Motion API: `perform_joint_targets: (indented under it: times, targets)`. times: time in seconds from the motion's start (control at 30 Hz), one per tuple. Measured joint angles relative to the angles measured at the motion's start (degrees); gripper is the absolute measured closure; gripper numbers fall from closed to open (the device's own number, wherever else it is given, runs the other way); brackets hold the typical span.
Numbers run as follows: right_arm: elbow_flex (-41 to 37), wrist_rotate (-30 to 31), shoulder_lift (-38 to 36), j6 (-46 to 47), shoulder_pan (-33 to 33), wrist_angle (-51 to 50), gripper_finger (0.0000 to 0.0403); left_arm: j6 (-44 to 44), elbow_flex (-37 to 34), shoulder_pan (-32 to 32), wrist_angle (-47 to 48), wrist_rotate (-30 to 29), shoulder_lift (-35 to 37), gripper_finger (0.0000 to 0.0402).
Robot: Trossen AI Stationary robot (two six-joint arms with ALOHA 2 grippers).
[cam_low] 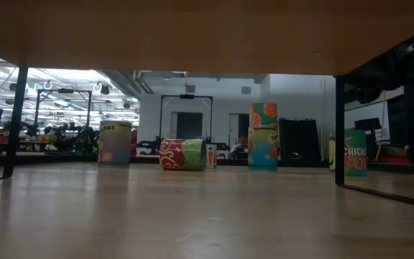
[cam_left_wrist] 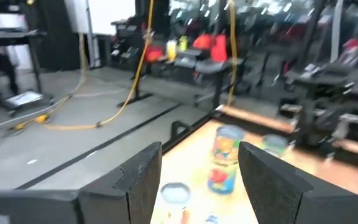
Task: Pick and place cans onto a shelf
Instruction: Put the canned peaches on the shelf
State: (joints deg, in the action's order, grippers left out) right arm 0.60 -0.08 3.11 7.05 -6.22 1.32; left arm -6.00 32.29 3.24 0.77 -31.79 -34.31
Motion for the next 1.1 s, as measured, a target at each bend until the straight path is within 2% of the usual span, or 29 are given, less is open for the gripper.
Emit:
perform_joint_targets:
  times: [0.3,0.47,0.77,0.93,1.1]
  targets:
    - [0.0,0.0,0.0,0.0,0.0,0.0,0.0342,-4.5,13.1,11.7,17.4,8.6,-10.0,0.0195]
    - [0.0,0.0,0.0,0.0,0.0,0.0,0.0342,-5.9,16.9,19.4,23.8,15.5,-15.4,0.0195]
    - [0.0,0.0,0.0,0.0,0.0,0.0,0.0342,-8.7,17.5,33.3,29.4,29.1,-23.9,0.0196]
    - [0.0,0.0,0.0,0.0,0.0,0.0,0.0342,-8.7,17.5,38.4,32.4,32.6,-27.9,0.0196]
    - [0.0,0.0,0.0,0.0,0.0,0.0,0.0342,-8.7,17.5,41.1,35.5,33.5,-31.1,0.0196]
